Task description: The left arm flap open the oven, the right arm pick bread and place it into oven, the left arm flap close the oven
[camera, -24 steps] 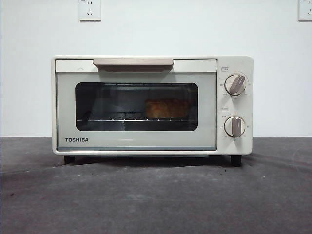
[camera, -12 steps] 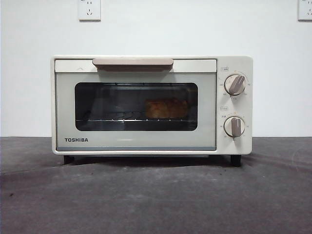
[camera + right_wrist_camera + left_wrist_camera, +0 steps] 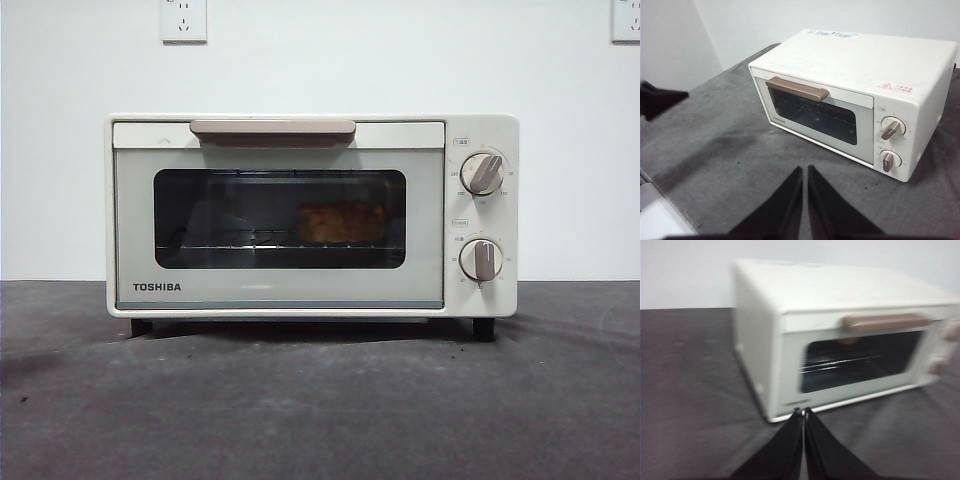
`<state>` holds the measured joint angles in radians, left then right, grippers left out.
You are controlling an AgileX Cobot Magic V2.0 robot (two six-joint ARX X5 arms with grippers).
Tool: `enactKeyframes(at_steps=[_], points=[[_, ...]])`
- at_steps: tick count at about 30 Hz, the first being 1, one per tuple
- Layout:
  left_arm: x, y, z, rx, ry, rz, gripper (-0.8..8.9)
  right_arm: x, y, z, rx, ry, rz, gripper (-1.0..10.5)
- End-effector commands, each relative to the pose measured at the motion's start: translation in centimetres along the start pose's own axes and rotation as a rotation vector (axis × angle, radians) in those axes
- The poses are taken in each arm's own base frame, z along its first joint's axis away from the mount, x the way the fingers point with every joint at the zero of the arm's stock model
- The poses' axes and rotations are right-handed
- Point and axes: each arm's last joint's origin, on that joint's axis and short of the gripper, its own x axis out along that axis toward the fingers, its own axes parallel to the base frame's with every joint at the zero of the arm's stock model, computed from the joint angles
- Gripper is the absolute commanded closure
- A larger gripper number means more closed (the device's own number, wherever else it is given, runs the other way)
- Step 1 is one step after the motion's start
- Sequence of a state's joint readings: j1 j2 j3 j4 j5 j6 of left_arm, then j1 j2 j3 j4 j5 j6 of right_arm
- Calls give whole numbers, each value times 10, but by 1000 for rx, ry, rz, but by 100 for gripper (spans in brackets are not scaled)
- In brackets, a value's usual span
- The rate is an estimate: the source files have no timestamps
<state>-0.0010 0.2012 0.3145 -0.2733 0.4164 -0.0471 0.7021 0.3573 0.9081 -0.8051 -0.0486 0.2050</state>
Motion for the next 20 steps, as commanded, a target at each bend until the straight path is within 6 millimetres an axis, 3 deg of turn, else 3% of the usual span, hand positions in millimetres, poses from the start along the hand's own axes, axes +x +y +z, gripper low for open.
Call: enactKeyframes(at_steps=[1,5,12,20], points=[[7,7,-21,-5,-51,79,803,-4,1,4,-14,-21,8,932],[10,14,-45,-14,-50,217,803,-4,1,4,-14,-21,8,932],[12,20,-69,-19,-45,340,803,-4,1,4,-14,-21,8,932],[11,22,-77,-28,-5,436,803,-4,1,4,-14,-23,9,932]])
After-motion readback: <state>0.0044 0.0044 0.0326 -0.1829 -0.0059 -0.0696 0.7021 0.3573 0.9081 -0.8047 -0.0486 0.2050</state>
